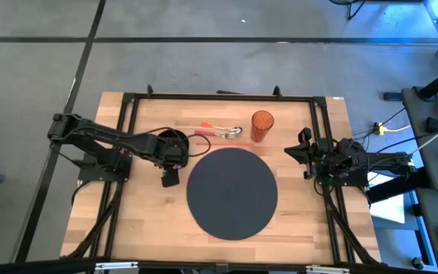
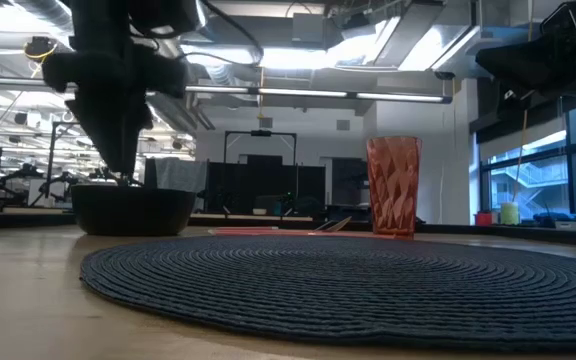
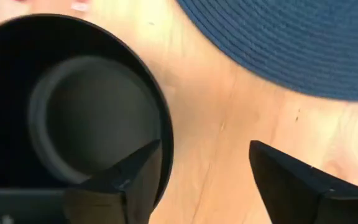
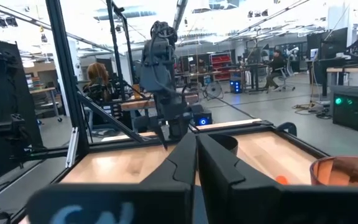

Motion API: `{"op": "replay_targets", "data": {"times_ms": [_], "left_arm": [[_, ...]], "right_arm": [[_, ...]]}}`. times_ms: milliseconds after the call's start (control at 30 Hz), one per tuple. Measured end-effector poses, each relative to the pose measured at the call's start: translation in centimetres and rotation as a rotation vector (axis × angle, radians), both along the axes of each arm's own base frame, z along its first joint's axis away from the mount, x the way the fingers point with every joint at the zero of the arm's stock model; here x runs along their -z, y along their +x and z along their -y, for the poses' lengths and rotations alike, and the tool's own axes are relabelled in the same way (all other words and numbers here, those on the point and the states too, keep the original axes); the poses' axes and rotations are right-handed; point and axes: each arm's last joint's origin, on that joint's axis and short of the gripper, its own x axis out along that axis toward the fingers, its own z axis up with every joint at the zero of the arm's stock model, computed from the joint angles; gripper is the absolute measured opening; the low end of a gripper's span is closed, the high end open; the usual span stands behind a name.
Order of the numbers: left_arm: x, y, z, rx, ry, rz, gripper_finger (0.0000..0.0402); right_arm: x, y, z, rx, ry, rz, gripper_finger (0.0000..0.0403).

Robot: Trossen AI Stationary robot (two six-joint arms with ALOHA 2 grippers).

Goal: Pick & Place Utensil
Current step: Put the black bowl on the blue mat

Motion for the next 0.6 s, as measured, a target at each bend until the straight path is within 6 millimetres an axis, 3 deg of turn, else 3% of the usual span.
{"op": "replay_targets", "data": {"times_ms": [367,600], "left_arm": [[2.1,0.9,-1.2,-0.039,0.023,-0.099,0.0253],[2.3,1.0,-1.9,-0.092,0.091,-0.104,0.0253]], "right_arm": [[0.0,0.0,0.0,-0.006,0.027,0.002,0.0017],[0.0,0.0,-0.1,-0.053,0.017,0.001,0.0017]]}}
